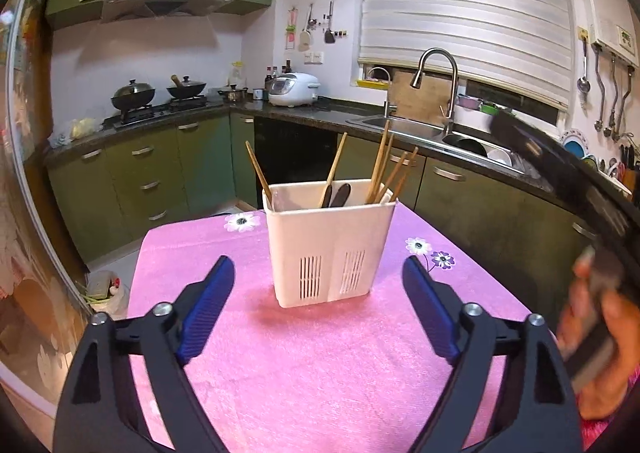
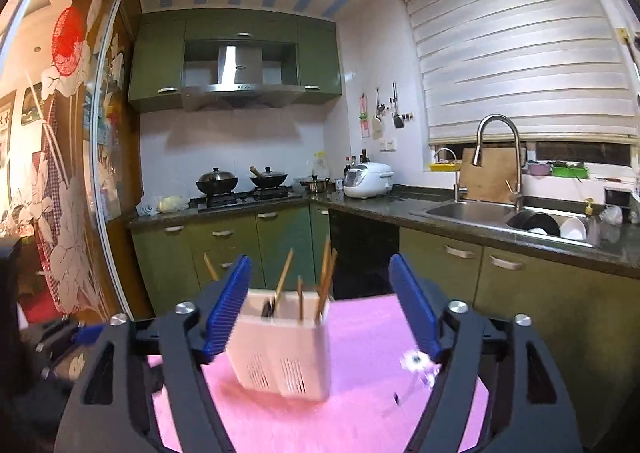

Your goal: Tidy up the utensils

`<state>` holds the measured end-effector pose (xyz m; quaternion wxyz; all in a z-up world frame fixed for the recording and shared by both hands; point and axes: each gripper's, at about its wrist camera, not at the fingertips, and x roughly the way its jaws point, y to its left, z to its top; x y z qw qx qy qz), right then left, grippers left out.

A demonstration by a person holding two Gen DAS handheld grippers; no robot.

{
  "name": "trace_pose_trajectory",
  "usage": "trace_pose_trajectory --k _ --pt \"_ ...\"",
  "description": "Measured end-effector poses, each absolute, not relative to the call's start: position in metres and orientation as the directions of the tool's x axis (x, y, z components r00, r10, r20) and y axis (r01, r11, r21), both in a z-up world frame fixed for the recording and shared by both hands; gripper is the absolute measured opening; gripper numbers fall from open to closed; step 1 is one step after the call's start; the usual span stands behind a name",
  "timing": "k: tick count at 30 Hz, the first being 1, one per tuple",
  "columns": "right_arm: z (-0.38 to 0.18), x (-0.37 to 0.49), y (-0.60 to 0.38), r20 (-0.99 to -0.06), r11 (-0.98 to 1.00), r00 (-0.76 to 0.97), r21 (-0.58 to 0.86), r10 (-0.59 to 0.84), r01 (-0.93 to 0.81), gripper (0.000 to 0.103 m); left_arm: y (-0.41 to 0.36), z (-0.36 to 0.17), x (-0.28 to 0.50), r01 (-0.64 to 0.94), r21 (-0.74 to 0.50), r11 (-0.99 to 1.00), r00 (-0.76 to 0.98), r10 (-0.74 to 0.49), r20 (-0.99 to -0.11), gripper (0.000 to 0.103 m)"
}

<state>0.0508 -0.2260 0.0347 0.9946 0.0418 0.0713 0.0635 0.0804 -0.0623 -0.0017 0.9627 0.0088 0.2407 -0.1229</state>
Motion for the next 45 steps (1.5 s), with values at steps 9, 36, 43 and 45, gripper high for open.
trace_pose_trajectory --k 9,36,43,45 --pt "-0.011 -0.017 -0.256 -0.206 0.986 0.969 0.128 0.135 -0.110 0.098 -0.075 -0.017 0.045 0.186 -0.005 0.982 0.874 -0.168 -0.456 0.096" --pt "0.004 -0.076 -0.251 -0.178 0.989 0.975 0.079 0.135 -0.123 0.099 -0.066 0.006 -0.013 0.105 0.029 0.994 0.914 -0.085 -0.397 0.096" --pt "0.003 -0.073 -0.250 -0.186 0.989 0.973 0.079 0.136 -0.123 0.099 -0.066 0.009 -0.014 0.093 0.038 0.995 0.919 -0.071 -0.387 0.096" --pt "0.003 -0.073 -0.251 -0.189 0.989 0.972 0.081 0.137 -0.123 0.099 -0.066 0.009 -0.014 0.091 0.041 0.995 0.920 -0.068 -0.386 0.096"
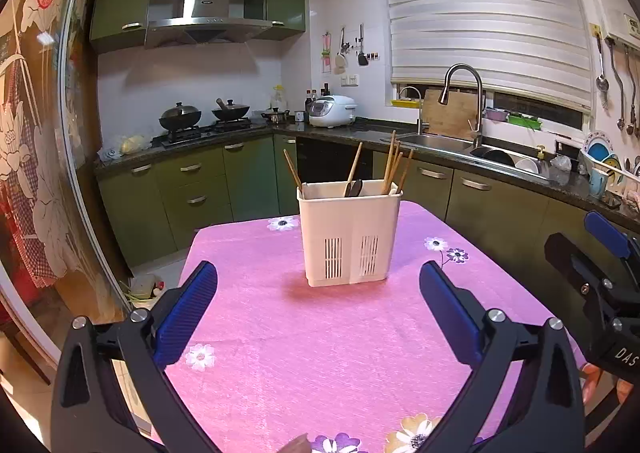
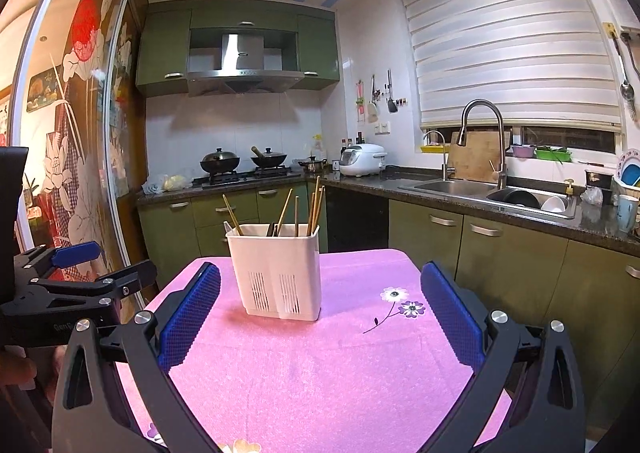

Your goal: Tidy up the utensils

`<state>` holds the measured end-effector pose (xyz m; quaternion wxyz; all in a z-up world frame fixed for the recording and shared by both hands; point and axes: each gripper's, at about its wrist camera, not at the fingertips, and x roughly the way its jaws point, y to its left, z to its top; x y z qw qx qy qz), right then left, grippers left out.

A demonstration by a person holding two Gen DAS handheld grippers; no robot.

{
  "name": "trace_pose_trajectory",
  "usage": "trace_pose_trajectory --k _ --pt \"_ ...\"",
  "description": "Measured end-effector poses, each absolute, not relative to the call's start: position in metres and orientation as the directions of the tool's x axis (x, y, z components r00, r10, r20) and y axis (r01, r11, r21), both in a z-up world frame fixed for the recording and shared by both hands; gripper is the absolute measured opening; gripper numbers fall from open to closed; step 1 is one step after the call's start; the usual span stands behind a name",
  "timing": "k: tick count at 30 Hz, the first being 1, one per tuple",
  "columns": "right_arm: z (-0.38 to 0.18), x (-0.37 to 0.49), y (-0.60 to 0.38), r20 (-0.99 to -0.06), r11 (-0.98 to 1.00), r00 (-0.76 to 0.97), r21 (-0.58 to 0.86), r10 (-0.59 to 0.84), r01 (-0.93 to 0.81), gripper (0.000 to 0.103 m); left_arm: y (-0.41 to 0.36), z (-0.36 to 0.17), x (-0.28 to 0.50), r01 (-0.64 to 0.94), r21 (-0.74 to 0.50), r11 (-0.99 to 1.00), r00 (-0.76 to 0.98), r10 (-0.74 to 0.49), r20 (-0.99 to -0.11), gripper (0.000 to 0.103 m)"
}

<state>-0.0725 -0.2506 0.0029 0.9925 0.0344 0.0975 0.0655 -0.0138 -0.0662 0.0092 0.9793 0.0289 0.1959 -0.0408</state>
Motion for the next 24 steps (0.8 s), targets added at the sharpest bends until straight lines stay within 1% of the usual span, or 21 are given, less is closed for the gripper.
trace_pose_trajectory --k 24 --pt "0.0025 -0.0646 -0.2495 -0.200 0.988 0.970 0.087 0.140 -0.125 0.099 -0.0626 0.0095 -0.0104 0.086 0.038 0.996 0.916 -0.064 -0.396 0.096"
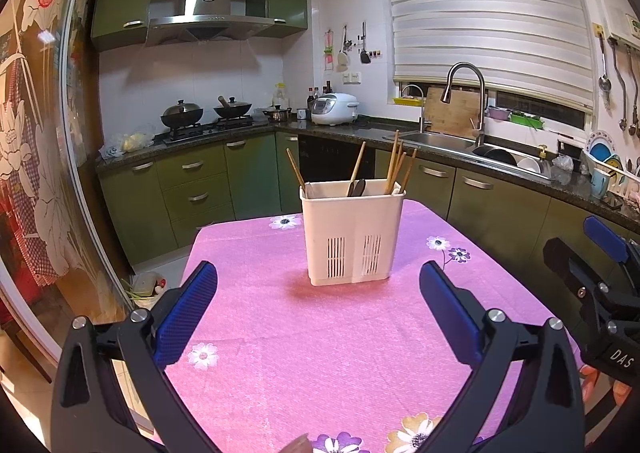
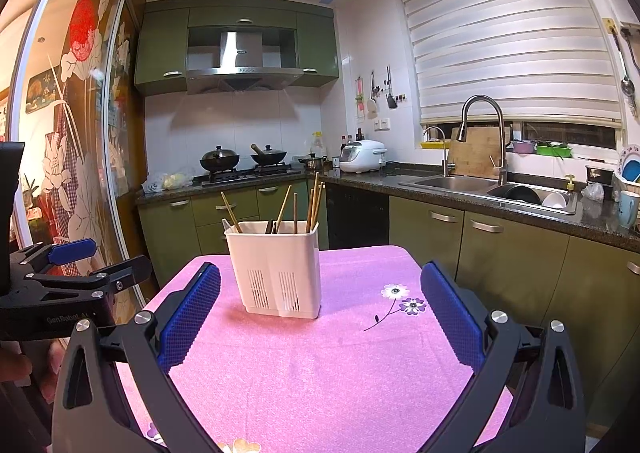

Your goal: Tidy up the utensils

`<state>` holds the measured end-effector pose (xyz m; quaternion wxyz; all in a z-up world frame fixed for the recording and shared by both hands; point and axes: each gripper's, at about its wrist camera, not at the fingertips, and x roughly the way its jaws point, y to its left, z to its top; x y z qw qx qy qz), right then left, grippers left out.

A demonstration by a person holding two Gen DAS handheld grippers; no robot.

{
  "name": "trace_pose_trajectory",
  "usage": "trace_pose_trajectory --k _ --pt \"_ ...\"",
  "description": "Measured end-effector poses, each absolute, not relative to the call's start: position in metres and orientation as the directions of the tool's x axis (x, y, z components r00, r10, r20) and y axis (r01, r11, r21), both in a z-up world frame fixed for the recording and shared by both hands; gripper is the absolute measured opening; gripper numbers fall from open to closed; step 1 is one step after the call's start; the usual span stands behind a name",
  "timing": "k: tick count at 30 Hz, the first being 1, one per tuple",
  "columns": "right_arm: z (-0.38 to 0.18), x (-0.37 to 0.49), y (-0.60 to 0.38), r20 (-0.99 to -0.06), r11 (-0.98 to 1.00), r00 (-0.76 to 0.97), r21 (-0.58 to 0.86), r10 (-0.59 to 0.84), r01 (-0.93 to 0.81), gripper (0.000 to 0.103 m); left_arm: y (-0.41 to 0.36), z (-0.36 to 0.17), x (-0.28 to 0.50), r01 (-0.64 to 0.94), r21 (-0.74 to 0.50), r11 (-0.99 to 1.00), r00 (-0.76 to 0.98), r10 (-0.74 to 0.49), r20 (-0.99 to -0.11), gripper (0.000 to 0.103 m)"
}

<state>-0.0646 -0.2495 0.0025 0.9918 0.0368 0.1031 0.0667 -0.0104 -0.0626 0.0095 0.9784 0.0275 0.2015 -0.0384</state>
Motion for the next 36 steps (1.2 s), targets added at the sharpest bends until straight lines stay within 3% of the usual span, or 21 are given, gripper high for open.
trace_pose_trajectory --k 17,25,28,36 --pt "-0.003 -0.058 -0.248 -0.209 0.989 0.968 0.081 0.140 -0.126 0.099 -0.062 0.008 -0.007 0.090 0.053 0.995 0.908 -0.060 -0.416 0.096" --pt "-0.008 -0.055 -0.248 -0.218 0.989 0.966 0.081 0.138 -0.123 0.099 -0.056 0.009 -0.003 0.120 -0.007 0.993 0.898 -0.111 -0.425 0.096" --pt "-0.009 -0.054 -0.248 -0.221 0.989 0.966 0.080 0.138 -0.123 0.099 -0.058 0.008 -0.006 0.107 0.034 0.994 0.914 -0.085 -0.396 0.096" --pt "-0.011 -0.052 -0.250 -0.224 0.989 0.965 0.084 0.138 -0.122 0.099 -0.058 0.002 0.003 0.080 0.057 0.995 0.903 -0.048 -0.427 0.096"
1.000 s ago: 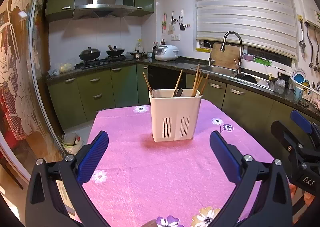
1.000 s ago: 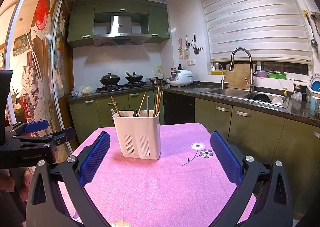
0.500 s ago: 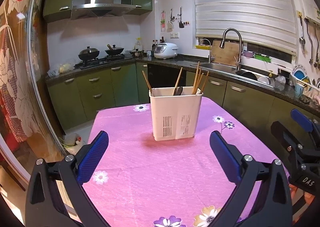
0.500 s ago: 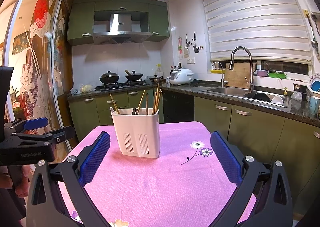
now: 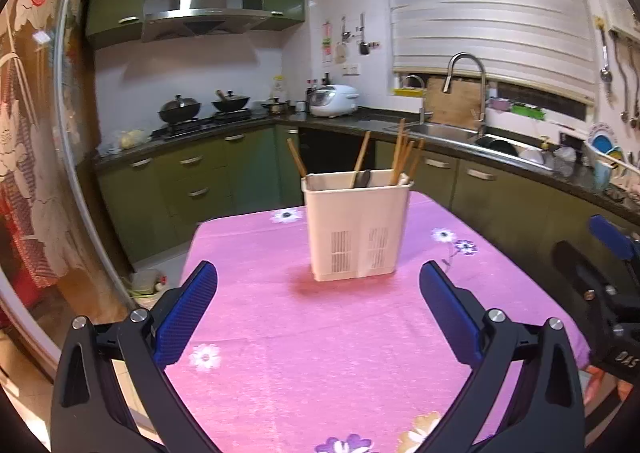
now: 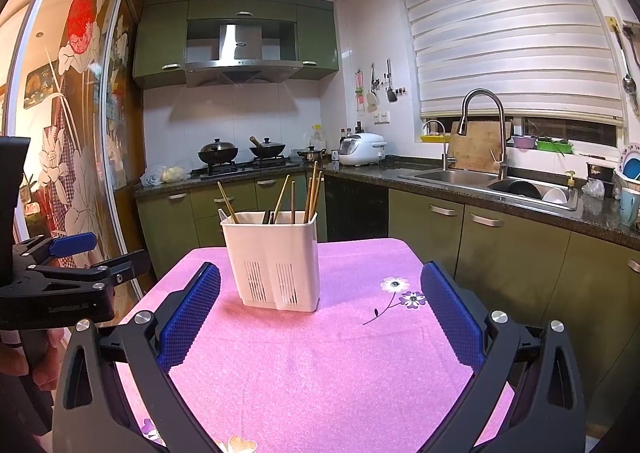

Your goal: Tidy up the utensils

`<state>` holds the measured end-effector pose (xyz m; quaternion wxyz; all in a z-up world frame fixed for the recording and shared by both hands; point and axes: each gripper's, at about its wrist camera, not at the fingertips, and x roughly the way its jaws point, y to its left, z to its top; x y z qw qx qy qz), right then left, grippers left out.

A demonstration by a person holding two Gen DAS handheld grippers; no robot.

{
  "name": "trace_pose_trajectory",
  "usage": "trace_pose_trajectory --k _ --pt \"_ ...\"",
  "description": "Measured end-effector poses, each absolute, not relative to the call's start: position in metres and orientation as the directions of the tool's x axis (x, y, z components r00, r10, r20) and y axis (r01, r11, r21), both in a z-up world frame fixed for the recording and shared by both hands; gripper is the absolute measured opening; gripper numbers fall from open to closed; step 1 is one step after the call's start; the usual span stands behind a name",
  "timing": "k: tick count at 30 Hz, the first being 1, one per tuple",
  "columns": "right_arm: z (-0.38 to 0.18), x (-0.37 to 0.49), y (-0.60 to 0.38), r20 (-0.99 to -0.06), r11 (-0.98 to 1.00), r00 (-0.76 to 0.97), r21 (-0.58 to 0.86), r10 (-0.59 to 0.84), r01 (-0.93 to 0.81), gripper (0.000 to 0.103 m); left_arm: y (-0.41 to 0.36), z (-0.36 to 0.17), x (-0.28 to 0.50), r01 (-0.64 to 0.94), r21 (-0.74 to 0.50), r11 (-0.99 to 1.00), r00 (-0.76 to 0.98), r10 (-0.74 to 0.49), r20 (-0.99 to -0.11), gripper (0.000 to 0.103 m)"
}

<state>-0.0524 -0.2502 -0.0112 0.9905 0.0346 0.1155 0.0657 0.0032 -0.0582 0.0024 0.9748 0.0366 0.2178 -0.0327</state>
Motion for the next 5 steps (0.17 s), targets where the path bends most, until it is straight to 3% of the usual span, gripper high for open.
trace_pose_trajectory --k 5 --pt "-0.0114 -0.0517 -0.2512 -0.226 0.989 0.964 0.085 0.139 -0.123 0.099 -0.0515 -0.0013 0.0072 0.048 0.054 0.997 0.897 -0.019 -0.441 0.096"
